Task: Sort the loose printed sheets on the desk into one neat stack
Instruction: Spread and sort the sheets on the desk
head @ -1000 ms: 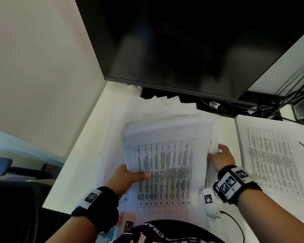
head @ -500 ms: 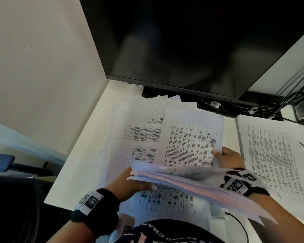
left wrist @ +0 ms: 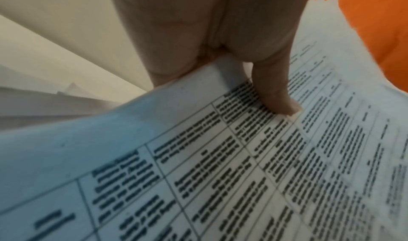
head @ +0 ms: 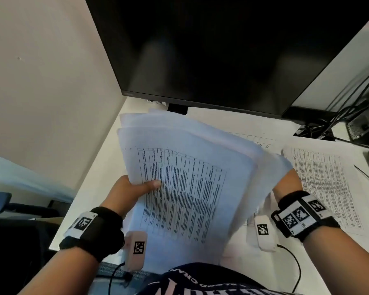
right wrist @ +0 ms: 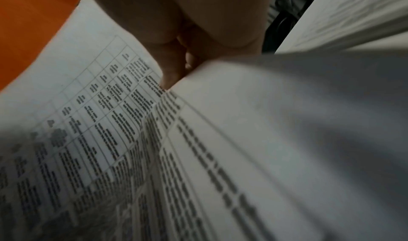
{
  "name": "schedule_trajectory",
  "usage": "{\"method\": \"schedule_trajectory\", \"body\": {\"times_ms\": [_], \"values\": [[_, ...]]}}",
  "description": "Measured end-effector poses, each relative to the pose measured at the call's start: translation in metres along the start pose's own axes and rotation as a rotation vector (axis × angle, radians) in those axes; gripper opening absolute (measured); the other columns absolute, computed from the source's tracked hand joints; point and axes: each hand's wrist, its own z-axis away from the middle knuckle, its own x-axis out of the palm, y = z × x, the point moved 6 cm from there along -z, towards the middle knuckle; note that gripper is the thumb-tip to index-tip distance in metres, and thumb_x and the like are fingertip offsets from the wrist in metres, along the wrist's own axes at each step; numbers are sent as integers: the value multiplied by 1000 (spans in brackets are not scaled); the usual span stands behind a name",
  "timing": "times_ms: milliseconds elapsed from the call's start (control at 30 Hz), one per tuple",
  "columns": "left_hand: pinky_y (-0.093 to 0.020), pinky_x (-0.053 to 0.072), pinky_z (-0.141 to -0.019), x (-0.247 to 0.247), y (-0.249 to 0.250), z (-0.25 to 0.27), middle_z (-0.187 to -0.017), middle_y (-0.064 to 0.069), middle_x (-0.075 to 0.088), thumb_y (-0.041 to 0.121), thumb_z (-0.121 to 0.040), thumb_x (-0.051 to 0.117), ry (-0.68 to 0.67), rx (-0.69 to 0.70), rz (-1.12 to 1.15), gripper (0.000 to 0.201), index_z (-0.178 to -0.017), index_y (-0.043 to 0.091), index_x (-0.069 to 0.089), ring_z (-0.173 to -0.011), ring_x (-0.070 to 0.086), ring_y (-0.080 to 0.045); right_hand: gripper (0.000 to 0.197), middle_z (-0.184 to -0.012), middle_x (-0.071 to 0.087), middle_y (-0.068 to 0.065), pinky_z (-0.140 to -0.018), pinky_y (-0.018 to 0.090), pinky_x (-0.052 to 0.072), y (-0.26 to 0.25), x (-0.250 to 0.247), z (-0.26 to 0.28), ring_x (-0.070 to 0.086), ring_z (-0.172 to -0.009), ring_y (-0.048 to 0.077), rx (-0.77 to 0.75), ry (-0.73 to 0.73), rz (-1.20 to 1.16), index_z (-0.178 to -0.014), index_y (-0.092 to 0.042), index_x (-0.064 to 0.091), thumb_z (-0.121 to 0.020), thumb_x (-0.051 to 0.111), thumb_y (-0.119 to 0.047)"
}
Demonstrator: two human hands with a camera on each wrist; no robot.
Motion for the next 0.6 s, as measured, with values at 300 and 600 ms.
{"method": "schedule_trajectory", "body": {"times_ms": [300,600], "values": [[-31,52,-83,-19,-3,-4,-104,-2,74,7,-71,78,164,111,79,47,-116,13,64,-95,70,-15,34,-77,72,3,-67,29,49,3,74,8,63,-69,17,43,-371,-520,-84,-14,75,-93,51,-36],[-29,45,-85,-74,-28,19,-91,13,73,33,-61,78,211,66,-17,38,-96,30,66,-94,65,-5,37,-134,55,-4,-102,22,33,10,116,-17,51,-121,14,-224,-470,329,-127,-25,57,-91,57,-31]]}}
